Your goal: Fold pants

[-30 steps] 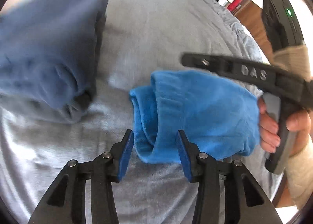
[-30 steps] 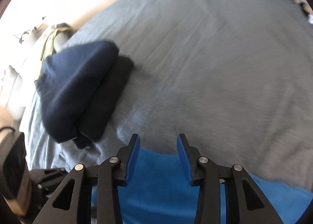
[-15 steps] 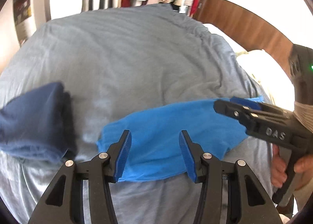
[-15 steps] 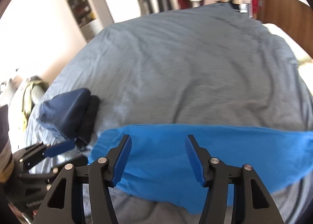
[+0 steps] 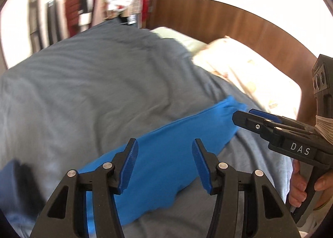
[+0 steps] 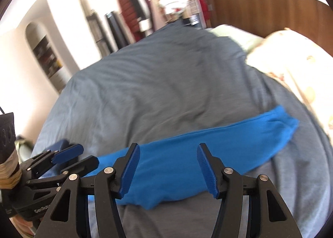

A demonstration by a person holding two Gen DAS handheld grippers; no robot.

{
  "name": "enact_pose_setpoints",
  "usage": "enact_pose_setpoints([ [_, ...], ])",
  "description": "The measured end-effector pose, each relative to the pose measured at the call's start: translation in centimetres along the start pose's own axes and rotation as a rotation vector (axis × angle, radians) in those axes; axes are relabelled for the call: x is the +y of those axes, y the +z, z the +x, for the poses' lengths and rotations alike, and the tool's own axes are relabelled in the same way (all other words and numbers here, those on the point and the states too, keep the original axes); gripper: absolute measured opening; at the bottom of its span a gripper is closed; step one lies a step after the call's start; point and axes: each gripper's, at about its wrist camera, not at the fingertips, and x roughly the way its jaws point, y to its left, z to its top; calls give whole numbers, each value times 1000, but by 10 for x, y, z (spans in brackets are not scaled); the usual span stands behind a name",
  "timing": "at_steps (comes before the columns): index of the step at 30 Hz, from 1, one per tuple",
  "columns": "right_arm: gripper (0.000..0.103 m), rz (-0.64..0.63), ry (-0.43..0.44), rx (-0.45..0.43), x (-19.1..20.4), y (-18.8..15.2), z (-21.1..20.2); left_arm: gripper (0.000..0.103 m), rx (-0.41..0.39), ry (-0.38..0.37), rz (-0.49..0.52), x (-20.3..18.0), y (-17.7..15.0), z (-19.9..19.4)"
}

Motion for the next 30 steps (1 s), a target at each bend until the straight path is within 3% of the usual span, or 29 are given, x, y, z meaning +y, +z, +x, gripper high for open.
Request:
enact_pose_setpoints([
  [8,58,183,-156,-91,-86,5,-21,53,-12,-148,189,-68,51,62],
  [15,58,339,-264,-146,-163,8,-12,53,-5,-299,351,-116,90,131],
  [25,57,519,-318,-170,-246,8,34,52,92,-437,486,-172,128,247],
  [30,48,608,-306,-144,-279,-2,60,46,145,-460,548,-188,135,292],
])
